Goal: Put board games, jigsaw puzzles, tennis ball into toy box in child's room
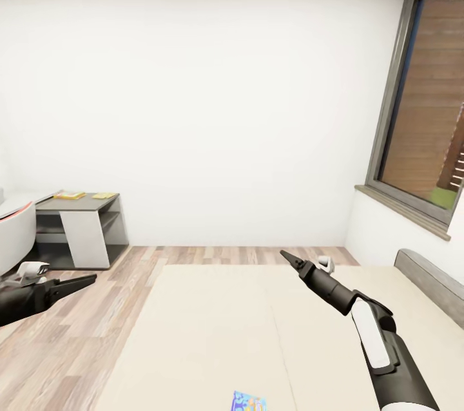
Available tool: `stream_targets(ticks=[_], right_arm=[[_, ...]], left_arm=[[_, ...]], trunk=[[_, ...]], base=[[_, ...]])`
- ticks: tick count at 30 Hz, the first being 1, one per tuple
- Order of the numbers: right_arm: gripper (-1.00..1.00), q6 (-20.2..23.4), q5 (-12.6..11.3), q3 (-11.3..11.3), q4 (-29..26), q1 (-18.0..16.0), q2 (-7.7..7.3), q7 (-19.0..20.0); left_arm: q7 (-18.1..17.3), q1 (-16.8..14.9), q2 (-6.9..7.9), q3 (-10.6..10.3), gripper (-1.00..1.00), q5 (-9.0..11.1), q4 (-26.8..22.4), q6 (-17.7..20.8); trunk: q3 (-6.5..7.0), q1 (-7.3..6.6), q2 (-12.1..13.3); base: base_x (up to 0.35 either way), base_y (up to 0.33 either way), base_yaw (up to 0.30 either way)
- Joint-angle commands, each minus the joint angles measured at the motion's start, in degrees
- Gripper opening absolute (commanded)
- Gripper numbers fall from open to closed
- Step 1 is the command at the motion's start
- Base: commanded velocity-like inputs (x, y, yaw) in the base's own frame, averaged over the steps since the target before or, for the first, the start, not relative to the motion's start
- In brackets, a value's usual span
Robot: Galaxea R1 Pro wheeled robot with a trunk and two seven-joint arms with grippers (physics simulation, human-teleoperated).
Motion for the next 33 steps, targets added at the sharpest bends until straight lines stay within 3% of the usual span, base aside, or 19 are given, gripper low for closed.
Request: stream_targets(ticks=[1,17,25,30,33], right_arm=[[1.00,0.4,-0.2,-0.1,0.0,0.0,0.01,0.0],[1.00,0.7,1.0,-0.1,0.7,0.0,-0.11,-1.2],[1.00,0.9,2.6,-0.1,1.0,-0.2,0.21,-7.3],[1.00,0.8,2.9,0.4,1.3,-0.2,0.47,-12.9],[1.00,0.7,3.1,2.3,2.0,-0.3,0.26,-16.3]], left_arm=[[-0.3,0.0,0.01,0.0,1.00,-0.1,0.0,0.6],[-0.2,-0.1,0.24,0.3,1.00,-0.1,0.0,1.3],[0.7,-0.4,0.40,0.0,1.00,-0.4,0.7,1.7],[4.0,-0.4,0.33,-0.2,1.00,-1.1,0.9,1.6],[6.7,-0.4,0.35,-0.1,1.00,-1.3,1.0,1.6]], trunk=[[-0.11,0.02,-0.1],[-1.52,0.02,-0.1],[-2.25,0.02,-0.1],[-2.71,0.02,-0.1],[-2.98,0.02,-0.1]], base=[[0.000,-0.013,0.000],[0.000,-0.002,0.000],[0.000,0.000,0.000],[0.000,0.000,0.000],[0.000,0.000,0.000]])
